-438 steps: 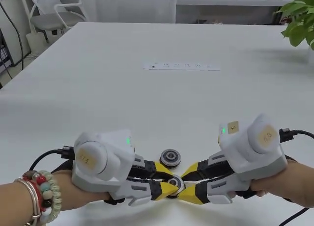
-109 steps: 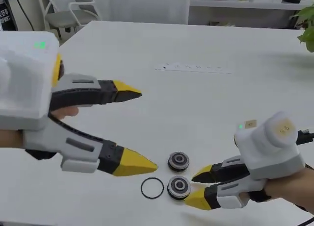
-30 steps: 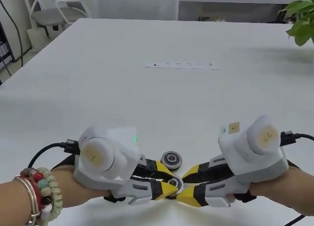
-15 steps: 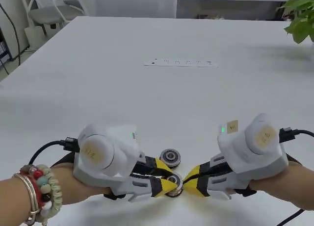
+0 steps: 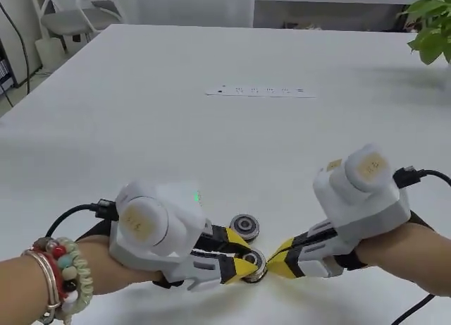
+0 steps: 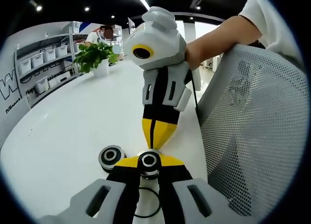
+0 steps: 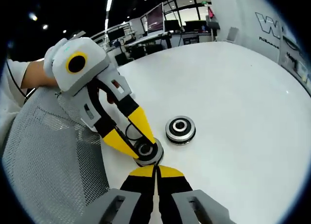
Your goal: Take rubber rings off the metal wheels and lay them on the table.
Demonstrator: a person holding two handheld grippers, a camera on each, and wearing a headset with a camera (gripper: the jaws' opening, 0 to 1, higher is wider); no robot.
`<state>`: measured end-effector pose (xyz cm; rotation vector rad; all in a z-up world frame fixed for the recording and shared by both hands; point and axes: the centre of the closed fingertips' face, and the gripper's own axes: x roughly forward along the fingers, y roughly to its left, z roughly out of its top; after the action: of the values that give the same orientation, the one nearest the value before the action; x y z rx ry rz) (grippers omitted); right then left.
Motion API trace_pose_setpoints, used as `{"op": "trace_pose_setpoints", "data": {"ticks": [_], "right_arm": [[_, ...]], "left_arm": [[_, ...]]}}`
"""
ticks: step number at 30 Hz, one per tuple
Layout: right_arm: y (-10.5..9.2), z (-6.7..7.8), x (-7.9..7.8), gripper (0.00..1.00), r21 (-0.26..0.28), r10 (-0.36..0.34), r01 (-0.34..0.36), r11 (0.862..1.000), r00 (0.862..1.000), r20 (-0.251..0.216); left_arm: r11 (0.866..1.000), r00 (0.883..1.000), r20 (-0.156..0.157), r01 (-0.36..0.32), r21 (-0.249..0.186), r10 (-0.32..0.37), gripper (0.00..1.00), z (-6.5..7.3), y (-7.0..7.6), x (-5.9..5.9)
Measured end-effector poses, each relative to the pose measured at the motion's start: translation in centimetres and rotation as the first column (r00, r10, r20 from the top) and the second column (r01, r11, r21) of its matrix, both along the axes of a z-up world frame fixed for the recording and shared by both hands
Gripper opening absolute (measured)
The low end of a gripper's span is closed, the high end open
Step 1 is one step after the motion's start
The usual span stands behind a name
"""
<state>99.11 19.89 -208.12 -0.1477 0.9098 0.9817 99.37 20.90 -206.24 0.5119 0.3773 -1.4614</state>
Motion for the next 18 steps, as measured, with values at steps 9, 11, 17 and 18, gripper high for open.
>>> {"op": "trace_pose_setpoints", "data": {"ticks": [9,11,17,18], "right_arm": [[0.1,0.6,0.5,0.0,0.023,-0.061,0.062,0.998,0.998,-0.023],[0.0,0.8,0.5,0.0,0.056,-0.088,0.091,0.994,0.995,-0.055],[0.2,1.2,0.3,0.0,0.106,-0.117,0.128,0.986,0.988,-0.103],[0.1,1.1,0.3,0.0,0.099,-0.116,0.126,0.987,0.988,-0.103]], "left_arm": [[1.0,0.999,-0.032,-0.007,0.017,0.007,0.08,-0.1,0.5,0.2],[1.0,1.0,-0.03,-0.004,0.016,0.004,0.08,-0.1,0.5,0.1],[1.0,1.0,-0.022,0.007,0.014,-0.007,0.08,-0.1,0.4,0.0],[1.0,1.0,-0.017,0.012,0.013,-0.012,0.08,-0.1,0.4,0.0]]}}
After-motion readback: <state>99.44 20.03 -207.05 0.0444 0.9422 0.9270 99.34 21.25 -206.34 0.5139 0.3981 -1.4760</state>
